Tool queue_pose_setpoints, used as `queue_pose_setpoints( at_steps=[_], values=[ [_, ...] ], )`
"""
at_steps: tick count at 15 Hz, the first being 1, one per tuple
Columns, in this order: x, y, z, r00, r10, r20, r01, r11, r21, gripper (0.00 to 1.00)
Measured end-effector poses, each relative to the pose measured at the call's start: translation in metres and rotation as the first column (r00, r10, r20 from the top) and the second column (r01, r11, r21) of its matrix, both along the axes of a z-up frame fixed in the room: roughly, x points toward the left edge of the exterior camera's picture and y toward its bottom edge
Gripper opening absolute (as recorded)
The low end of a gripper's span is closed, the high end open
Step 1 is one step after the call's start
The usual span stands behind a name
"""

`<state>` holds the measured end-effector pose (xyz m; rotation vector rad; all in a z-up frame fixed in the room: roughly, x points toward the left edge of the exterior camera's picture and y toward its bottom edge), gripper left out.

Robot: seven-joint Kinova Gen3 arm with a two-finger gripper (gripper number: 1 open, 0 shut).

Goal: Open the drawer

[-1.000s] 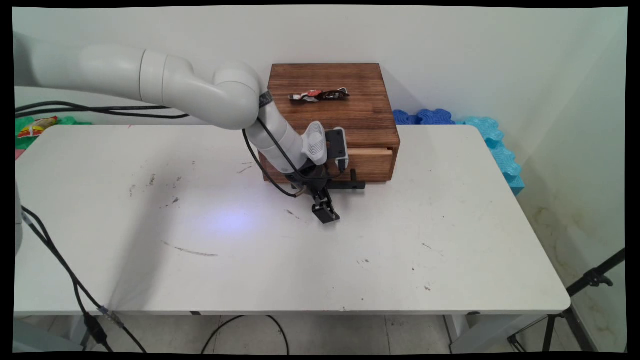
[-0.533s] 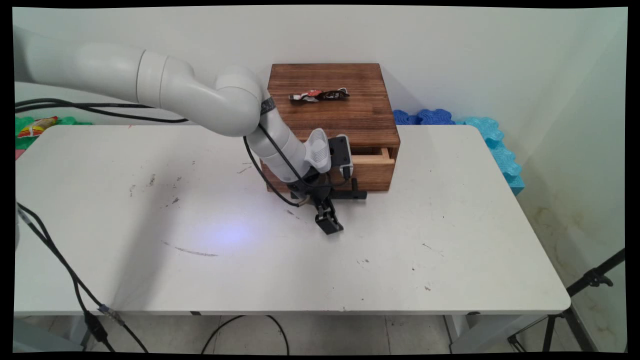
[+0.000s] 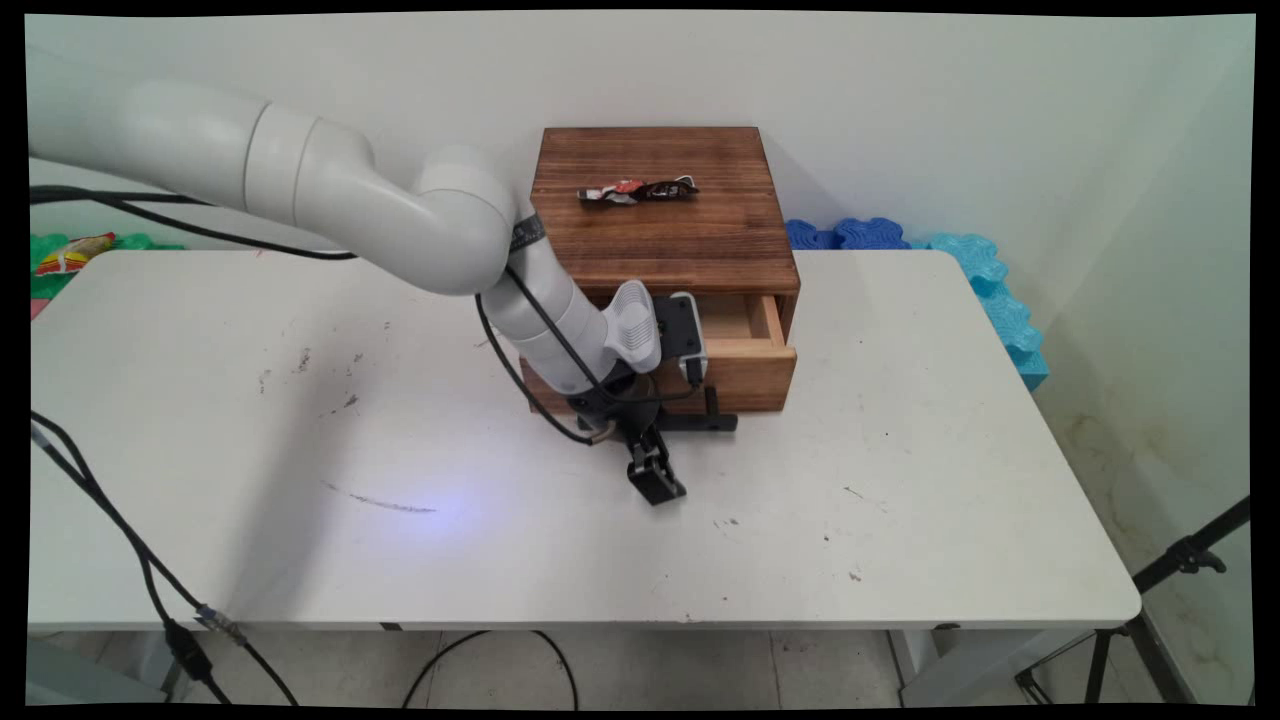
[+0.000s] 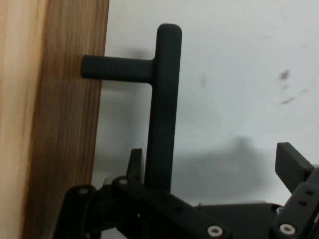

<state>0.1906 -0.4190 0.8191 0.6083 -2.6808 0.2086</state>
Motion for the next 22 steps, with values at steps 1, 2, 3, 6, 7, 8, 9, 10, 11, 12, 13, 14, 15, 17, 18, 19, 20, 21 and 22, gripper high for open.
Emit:
queue_pose_setpoints(
  at_steps=[1, 2, 3, 6, 7, 8, 9, 10, 11, 12, 13, 14, 15, 17, 18, 19, 20, 21, 22],
  values=[
    [-0.001, 0.005, 0.001, 1.0, 0.003, -0.002, -0.003, 1.0, 0.008, 1.0],
    [-0.002, 0.01, 0.002, 1.0, 0.005, -0.003, -0.005, 1.0, 0.016, 1.0],
    [-0.003, 0.015, 0.002, 1.0, 0.006, -0.005, -0.006, 1.0, 0.023, 1.0],
    [-0.006, 0.03, 0.005, 1.0, 0.009, -0.009, -0.009, 0.999, 0.044, 1.0],
    [-0.007, 0.035, 0.006, 1.0, 0.01, -0.011, -0.009, 0.999, 0.051, 1.0],
    [-0.008, 0.041, 0.007, 1.0, 0.01, -0.014, -0.009, 0.998, 0.058, 1.0],
    [-0.009, 0.045, 0.008, 1.0, 0.01, -0.016, -0.009, 0.998, 0.065, 1.0],
    [-0.01, 0.05, 0.009, 1.0, 0.011, -0.019, -0.009, 0.997, 0.072, 1.0],
    [-0.012, 0.055, 0.01, 1.0, 0.01, -0.022, -0.009, 0.997, 0.078, 1.0],
    [-0.013, 0.06, 0.012, 1.0, 0.01, -0.025, -0.008, 0.996, 0.084, 1.0],
    [-0.014, 0.064, 0.013, 1.0, 0.009, -0.028, -0.007, 0.996, 0.089, 1.0],
    [-0.016, 0.069, 0.014, 0.999, 0.009, -0.031, -0.006, 0.995, 0.095, 1.0],
    [-0.017, 0.073, 0.015, 0.999, 0.008, -0.033, -0.005, 0.995, 0.101, 1.0],
    [-0.018, 0.08, 0.016, 0.999, 0.008, -0.037, -0.004, 0.994, 0.109, 1.0],
    [-0.019, 0.084, 0.017, 0.999, 0.008, -0.039, -0.003, 0.993, 0.115, 1.0],
    [-0.02, 0.089, 0.018, 0.999, 0.008, -0.041, -0.003, 0.993, 0.121, 1.0],
    [-0.021, 0.092, 0.019, 0.999, 0.008, -0.043, -0.003, 0.992, 0.125, 1.0],
    [-0.021, 0.096, 0.019, 0.999, 0.008, -0.045, -0.003, 0.991, 0.131, 1.0],
    [-0.022, 0.1, 0.02, 0.999, 0.009, -0.047, -0.002, 0.991, 0.136, 1.0]
  ],
)
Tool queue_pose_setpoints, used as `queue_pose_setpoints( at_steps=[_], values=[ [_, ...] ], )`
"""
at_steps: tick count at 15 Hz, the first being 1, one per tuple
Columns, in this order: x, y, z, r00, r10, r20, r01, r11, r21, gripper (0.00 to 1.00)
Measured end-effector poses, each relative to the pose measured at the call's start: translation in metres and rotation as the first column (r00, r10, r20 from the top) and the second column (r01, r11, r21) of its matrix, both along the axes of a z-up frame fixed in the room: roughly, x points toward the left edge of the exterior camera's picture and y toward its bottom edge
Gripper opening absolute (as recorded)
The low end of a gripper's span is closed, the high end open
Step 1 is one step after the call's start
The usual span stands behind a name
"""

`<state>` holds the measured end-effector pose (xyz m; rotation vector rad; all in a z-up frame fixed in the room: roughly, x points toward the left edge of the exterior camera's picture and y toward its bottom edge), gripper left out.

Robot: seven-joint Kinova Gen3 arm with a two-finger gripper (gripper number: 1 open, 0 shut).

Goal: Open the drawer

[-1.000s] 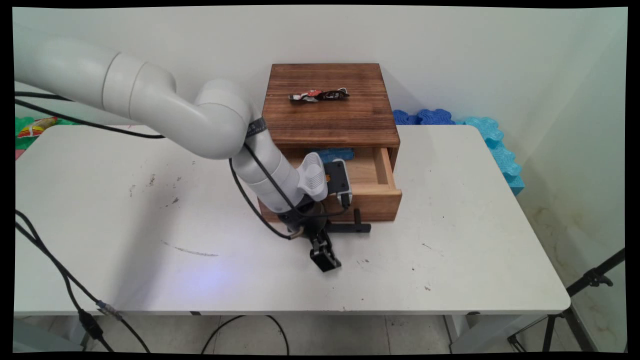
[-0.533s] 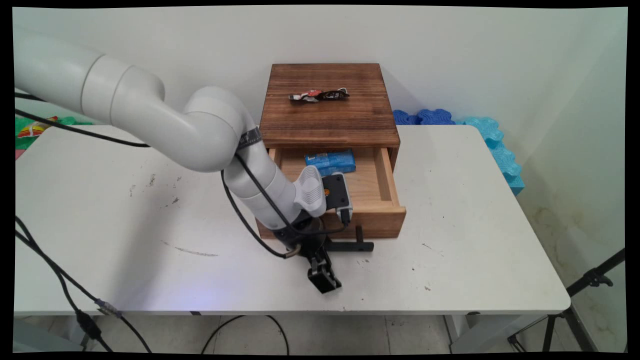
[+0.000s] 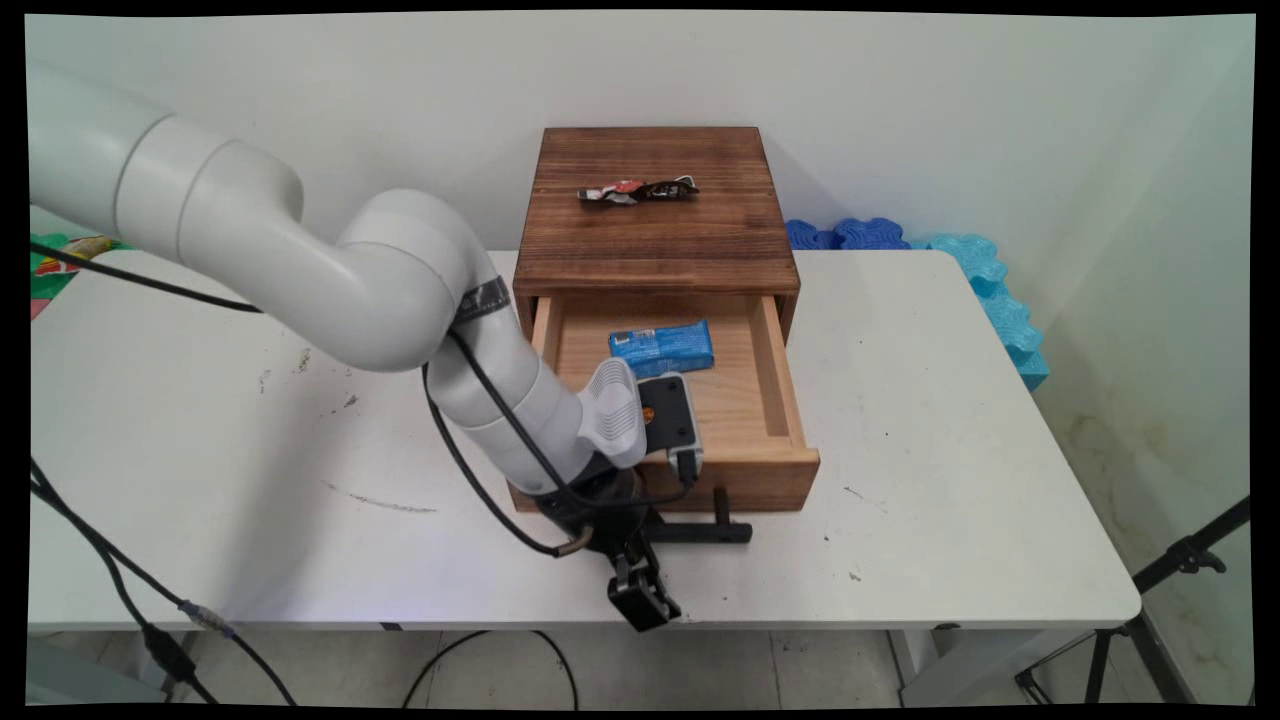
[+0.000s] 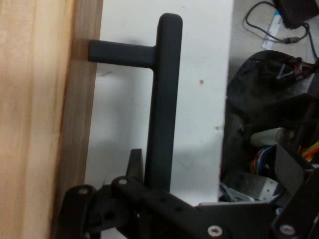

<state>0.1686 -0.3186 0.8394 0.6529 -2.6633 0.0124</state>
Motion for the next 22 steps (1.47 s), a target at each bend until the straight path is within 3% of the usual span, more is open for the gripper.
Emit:
queue_pose_setpoints(
  at_steps=[16, 22],
  values=[
    [-0.003, 0.039, 0.009, 1.0, -0.015, -0.02, 0.016, 0.999, 0.041, 1.0],
    [0.002, 0.043, 0.012, 0.996, -0.087, -0.018, 0.087, 0.996, 0.004, 1.0]
  ],
)
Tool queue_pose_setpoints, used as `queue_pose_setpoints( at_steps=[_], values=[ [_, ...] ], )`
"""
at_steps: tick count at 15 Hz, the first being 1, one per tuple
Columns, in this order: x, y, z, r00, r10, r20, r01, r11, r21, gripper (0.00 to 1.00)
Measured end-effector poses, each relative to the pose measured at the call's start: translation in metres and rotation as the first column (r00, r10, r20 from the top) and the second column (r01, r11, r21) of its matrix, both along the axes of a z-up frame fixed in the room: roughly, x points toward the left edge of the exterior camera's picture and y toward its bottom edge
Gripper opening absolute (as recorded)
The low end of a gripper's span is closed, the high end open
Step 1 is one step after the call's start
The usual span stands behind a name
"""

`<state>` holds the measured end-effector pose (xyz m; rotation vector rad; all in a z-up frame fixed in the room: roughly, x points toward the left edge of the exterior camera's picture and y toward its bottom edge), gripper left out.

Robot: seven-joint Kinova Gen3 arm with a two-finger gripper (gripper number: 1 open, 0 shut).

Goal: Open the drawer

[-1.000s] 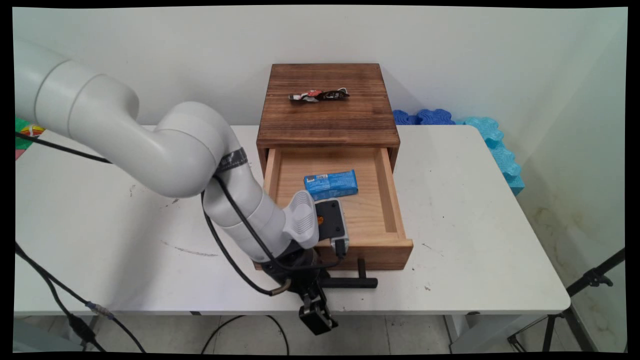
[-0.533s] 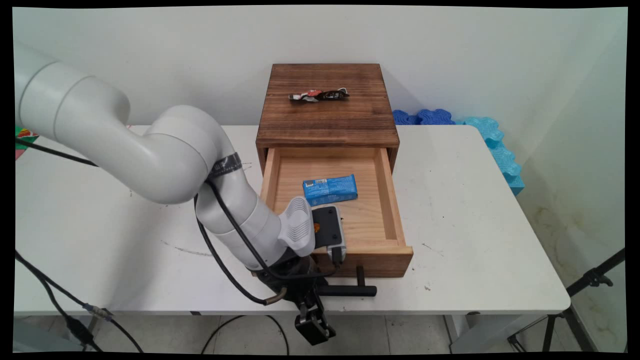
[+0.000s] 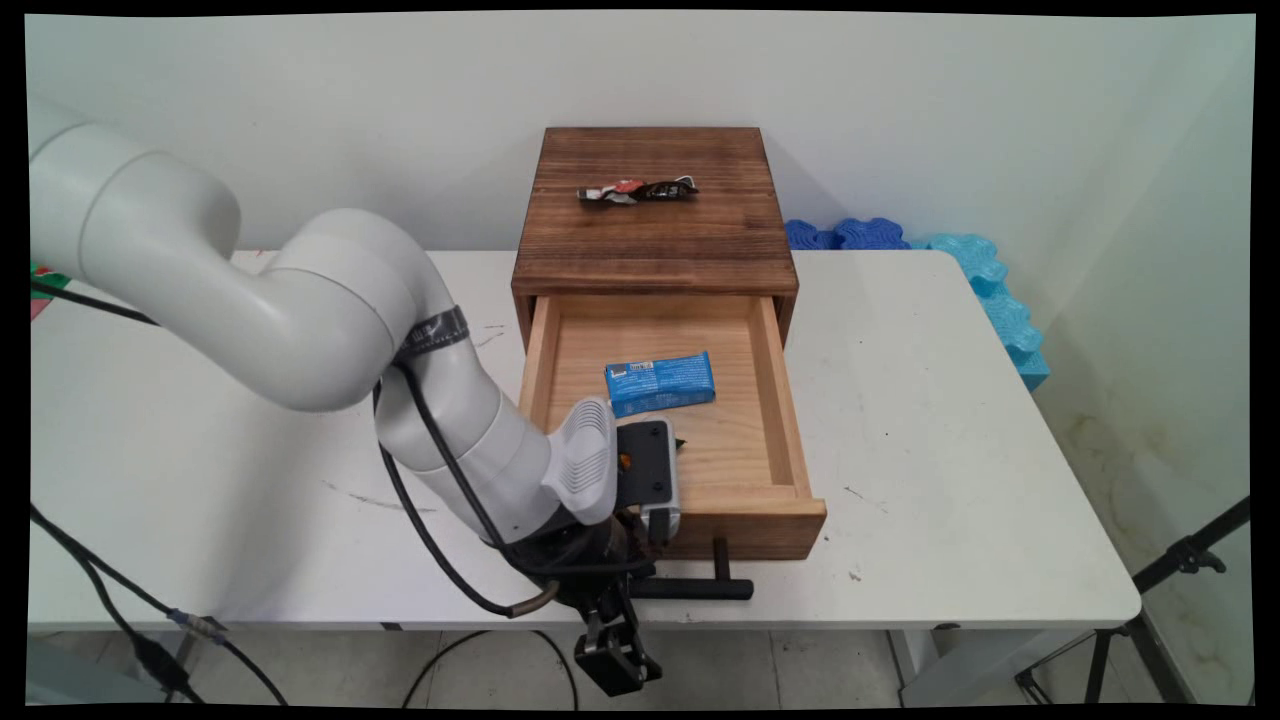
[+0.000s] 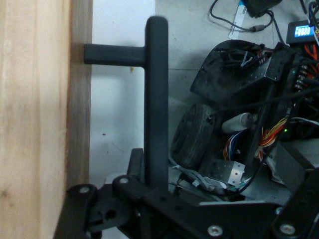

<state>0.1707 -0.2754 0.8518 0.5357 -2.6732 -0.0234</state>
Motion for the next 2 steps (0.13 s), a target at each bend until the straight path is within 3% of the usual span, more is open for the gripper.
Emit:
queue_pose_setpoints(
  at_steps=[2],
  values=[
    [0.0018, 0.0006, 0.0017, 0.999, -0.032, 0.001, 0.032, 0.999, -0.021, 1.0]
  ],
)
